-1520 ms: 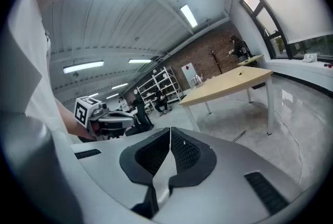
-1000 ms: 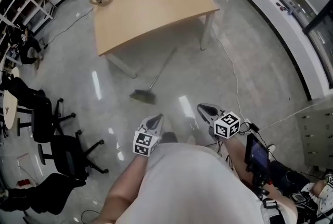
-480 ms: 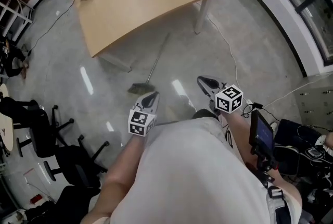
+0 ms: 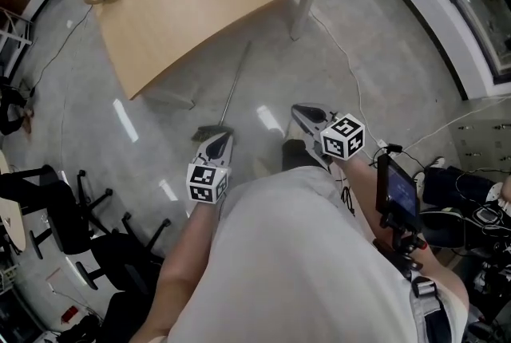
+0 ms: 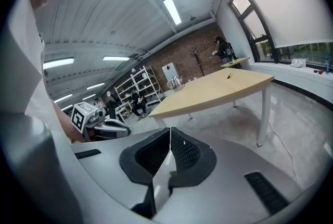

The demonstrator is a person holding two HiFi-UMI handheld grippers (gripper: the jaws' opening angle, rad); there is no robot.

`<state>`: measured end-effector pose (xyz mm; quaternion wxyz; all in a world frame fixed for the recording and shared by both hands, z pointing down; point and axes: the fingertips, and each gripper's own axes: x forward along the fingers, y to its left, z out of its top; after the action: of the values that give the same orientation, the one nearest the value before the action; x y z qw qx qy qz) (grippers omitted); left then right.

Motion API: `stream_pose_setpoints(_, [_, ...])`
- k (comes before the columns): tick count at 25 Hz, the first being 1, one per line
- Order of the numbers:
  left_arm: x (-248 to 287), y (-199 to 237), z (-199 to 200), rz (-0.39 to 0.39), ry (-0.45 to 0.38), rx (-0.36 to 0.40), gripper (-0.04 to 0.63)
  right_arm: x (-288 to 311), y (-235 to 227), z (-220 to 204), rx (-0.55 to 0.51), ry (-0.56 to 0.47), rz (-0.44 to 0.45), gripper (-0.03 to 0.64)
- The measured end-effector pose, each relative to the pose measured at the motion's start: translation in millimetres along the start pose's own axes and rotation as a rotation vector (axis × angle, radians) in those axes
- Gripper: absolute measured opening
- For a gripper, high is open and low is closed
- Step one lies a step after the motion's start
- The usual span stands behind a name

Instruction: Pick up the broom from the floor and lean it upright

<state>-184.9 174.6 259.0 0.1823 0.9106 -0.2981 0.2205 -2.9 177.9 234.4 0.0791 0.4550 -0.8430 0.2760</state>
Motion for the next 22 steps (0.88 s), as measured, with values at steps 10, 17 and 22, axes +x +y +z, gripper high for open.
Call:
stream_pose_setpoints(10, [79,32,38,-0.009,0.099,0.012,0.012,55,-71,22,0.024,0.061,0.063,0.018])
stream_pose_setpoints(17, [83,30,46,0.003,0.137,0.062,0.012,60,-82,35,-0.032,0.076,0.099,0.018])
stream_pose_setpoints(22, [162,18,36,-0.014,0.223,0.063,0.011,62,-174,-1,0.024,0.135,0.085,0.018])
